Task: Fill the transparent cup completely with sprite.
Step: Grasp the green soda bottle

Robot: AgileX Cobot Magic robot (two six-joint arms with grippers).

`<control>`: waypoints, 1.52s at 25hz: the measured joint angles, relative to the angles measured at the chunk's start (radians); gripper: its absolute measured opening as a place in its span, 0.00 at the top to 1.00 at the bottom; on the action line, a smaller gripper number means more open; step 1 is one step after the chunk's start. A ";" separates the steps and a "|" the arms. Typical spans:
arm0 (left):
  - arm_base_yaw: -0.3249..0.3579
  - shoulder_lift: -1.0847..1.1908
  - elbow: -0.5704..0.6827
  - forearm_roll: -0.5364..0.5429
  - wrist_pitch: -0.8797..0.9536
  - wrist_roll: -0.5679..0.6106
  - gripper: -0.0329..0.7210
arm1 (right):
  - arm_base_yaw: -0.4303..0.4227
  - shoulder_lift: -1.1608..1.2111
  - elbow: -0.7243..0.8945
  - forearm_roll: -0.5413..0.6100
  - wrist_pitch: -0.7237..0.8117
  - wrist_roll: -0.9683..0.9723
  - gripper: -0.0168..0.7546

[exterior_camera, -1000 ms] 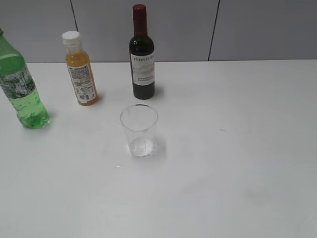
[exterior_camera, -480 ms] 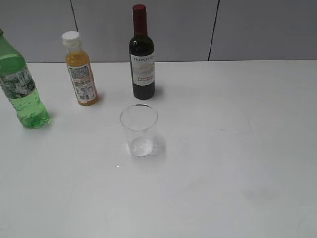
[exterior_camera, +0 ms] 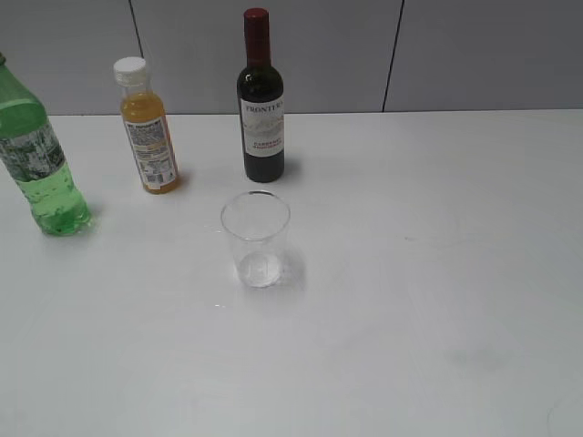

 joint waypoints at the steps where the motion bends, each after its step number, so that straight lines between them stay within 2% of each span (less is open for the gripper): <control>1: 0.000 0.000 0.000 0.000 0.000 0.000 0.64 | 0.000 -0.019 0.000 0.001 0.016 0.000 0.23; 5: 0.000 0.000 0.000 0.000 0.000 0.000 0.64 | 0.000 -0.100 0.025 0.003 0.076 -0.006 0.23; 11: 0.000 0.000 0.000 0.000 0.000 0.000 0.64 | 0.000 -0.251 0.026 0.008 0.080 -0.010 0.22; 16: 0.000 0.000 0.000 0.000 0.000 0.000 0.64 | 0.000 -0.270 0.026 0.008 0.085 -0.010 0.22; 18: 0.000 0.000 0.000 0.000 0.000 0.000 0.59 | 0.000 -0.270 0.026 0.009 0.085 -0.011 0.23; 19: 0.000 0.000 0.000 0.000 0.000 0.000 0.53 | 0.000 -0.270 0.026 0.009 0.085 -0.011 0.23; 23: 0.000 0.000 0.000 -0.001 0.000 0.000 0.18 | 0.000 -0.270 0.026 0.009 0.085 -0.011 0.23; 24: 0.000 0.000 0.000 -0.001 0.000 0.000 0.14 | 0.000 -0.270 0.026 0.009 0.085 -0.011 0.23; 27: 0.000 0.000 0.000 -0.001 0.000 0.000 0.10 | 0.000 -0.270 0.026 0.009 0.086 -0.011 0.23; 32: 0.000 0.000 -0.007 -0.002 -0.019 0.000 0.10 | 0.000 -0.270 0.026 0.009 0.086 -0.011 0.23; 38: 0.000 0.000 -0.021 0.005 -0.168 0.000 0.10 | 0.000 -0.270 0.026 0.009 0.086 -0.011 0.23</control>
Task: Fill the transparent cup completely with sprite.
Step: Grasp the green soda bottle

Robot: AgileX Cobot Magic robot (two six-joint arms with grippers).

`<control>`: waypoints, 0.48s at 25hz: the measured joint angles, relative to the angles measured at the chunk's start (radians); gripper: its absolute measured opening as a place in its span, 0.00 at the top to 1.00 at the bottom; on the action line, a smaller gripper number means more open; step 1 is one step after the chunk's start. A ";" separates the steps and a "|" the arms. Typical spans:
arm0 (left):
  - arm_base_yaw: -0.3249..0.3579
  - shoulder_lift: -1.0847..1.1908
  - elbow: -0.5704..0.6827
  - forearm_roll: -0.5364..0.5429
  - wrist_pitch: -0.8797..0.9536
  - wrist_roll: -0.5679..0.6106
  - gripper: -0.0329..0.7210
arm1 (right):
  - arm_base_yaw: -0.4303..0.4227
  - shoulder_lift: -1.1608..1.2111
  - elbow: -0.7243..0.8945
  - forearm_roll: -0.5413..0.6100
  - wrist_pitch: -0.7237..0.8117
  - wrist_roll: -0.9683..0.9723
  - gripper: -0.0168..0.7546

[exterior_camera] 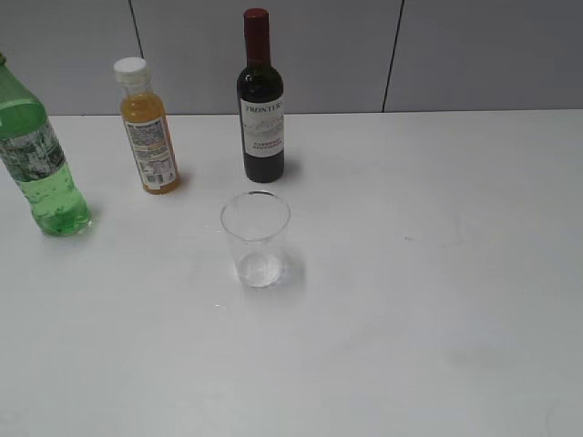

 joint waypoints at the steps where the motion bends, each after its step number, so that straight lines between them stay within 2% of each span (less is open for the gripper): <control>1: 0.000 0.000 0.000 0.001 -0.030 0.000 0.10 | 0.000 0.000 0.000 0.000 0.000 0.000 0.23; 12: 0.000 0.223 0.000 0.004 -0.372 0.019 0.13 | 0.000 0.000 0.000 0.001 0.000 -0.001 0.23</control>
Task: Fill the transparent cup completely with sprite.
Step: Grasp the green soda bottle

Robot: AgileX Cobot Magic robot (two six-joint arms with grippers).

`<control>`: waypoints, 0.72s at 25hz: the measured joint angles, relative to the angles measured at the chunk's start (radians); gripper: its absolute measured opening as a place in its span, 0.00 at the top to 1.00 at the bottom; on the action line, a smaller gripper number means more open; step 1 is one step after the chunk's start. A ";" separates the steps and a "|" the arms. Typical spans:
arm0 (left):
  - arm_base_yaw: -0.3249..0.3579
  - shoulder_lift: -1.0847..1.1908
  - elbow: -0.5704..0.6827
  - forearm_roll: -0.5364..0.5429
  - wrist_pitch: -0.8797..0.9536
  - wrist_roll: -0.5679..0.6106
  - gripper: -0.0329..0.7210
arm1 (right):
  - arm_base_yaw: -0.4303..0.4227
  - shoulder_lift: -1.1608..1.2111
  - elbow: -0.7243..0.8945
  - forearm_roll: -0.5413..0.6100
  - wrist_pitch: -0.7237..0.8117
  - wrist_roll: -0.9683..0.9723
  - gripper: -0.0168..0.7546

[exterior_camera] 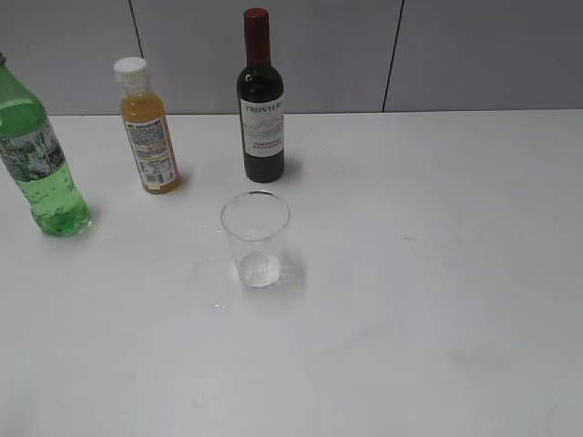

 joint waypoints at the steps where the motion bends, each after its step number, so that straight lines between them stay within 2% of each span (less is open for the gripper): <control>1: 0.000 0.032 0.000 0.001 -0.036 0.003 0.13 | 0.000 0.000 0.000 0.000 0.000 0.000 0.23; 6: 0.000 0.185 0.011 0.001 -0.239 0.010 0.13 | 0.000 0.000 0.000 0.000 0.000 0.000 0.23; 12: 0.000 0.390 0.098 -0.010 -0.528 0.011 0.14 | 0.000 0.000 0.000 0.000 0.000 0.000 0.23; 18: 0.000 0.597 0.150 -0.012 -0.723 0.012 0.14 | 0.000 0.000 0.000 0.000 0.000 0.000 0.20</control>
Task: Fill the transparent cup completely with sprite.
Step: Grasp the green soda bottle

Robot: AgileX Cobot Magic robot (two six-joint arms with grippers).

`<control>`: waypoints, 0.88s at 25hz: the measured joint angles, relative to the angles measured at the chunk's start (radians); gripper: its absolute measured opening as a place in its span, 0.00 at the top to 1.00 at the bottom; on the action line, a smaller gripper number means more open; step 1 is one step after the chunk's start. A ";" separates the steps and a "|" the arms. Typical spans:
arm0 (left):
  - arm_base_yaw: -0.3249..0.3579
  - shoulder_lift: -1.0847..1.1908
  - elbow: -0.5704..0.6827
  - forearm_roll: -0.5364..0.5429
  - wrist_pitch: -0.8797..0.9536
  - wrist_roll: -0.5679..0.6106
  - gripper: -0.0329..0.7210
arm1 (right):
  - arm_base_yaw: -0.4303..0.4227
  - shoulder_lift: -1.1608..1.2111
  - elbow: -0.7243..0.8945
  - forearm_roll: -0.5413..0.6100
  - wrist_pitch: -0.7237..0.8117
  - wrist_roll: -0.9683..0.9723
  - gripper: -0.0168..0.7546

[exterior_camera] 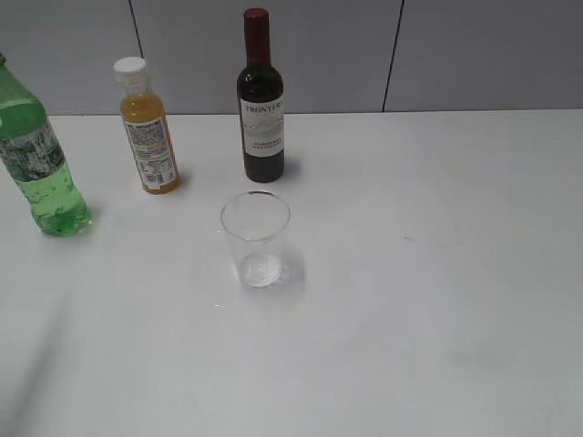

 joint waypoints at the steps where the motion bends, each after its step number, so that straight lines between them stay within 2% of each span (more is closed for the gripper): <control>1: 0.000 0.040 0.002 0.000 -0.030 0.000 0.14 | 0.000 0.000 0.000 0.000 0.000 0.000 0.20; 6: -0.011 0.227 0.006 0.002 -0.210 -0.026 0.14 | 0.000 0.000 0.000 0.000 0.000 0.000 0.19; 12: -0.019 0.466 0.006 0.083 -0.408 -0.130 0.14 | 0.000 0.000 0.000 0.000 0.000 0.000 0.19; 19: -0.020 0.717 0.004 0.114 -0.663 -0.141 0.14 | 0.000 0.000 0.000 0.000 0.000 -0.001 0.19; 22: -0.018 0.808 0.003 0.111 -0.774 -0.141 0.10 | 0.000 0.000 0.000 0.000 0.000 -0.001 0.19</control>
